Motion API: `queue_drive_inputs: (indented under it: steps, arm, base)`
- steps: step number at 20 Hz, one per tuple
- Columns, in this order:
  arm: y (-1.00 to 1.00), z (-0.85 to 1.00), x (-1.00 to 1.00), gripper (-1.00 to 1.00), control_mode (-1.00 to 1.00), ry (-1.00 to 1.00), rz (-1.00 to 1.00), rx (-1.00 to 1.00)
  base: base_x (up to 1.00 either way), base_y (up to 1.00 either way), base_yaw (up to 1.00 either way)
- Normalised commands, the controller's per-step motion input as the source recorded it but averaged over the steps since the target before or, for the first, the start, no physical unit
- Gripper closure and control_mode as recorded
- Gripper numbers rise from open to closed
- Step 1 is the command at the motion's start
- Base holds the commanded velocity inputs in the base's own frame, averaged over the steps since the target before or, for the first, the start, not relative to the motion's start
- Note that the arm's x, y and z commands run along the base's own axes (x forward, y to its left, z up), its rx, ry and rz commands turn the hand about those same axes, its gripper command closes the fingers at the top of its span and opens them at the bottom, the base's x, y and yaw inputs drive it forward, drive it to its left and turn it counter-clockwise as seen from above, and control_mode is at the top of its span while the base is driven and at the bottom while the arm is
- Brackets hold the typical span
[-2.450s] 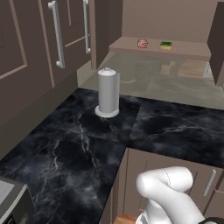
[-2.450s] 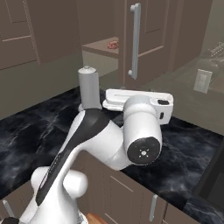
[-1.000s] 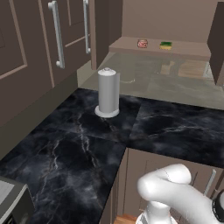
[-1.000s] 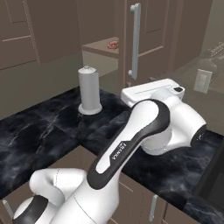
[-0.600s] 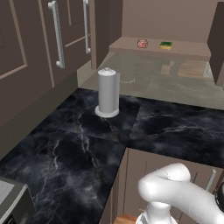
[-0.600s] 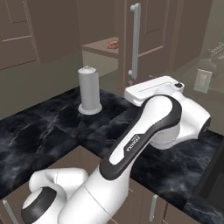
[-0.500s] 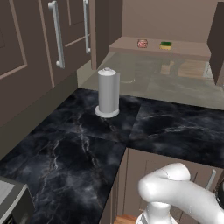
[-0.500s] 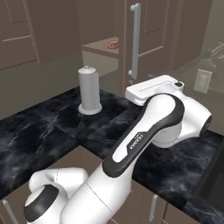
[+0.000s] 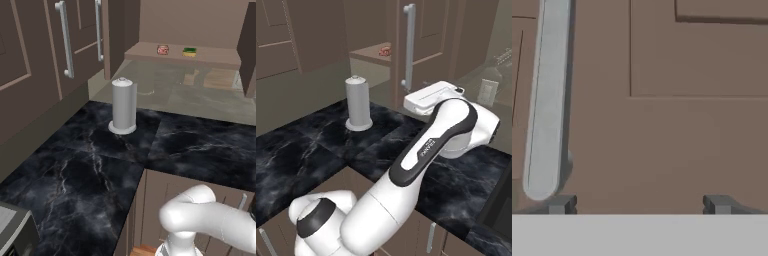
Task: Pick up the bar soap and sponge from the sink, and place them back in the cabinet, and close the cabinet doors.
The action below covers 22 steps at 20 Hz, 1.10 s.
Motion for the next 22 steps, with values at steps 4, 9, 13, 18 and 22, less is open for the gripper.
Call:
queue_drive_inputs:
  steps: [4,9,13,18,22]
  arm:
    - [0.00,0.00,0.26,-1.00,-1.00,0.00,0.11,0.00]
    - [0.16,0.00,0.25,-1.00,-1.00,0.00,0.05,0.00]
    - [0.39,-0.01,0.17,-1.00,-1.00,0.00,0.00,-0.01]
    - [0.50,0.00,0.10,-1.00,-1.00,0.00,0.00,-0.01]
    - [0.68,0.00,0.06,-1.00,-1.00,-0.01,-0.07,-0.01]
  base:
    - [0.00,0.00,0.00]
    - [0.00,0.00,0.00]
    - [0.00,0.00,0.00]
    - [0.00,0.00,0.00]
    - [0.00,0.00,0.00]
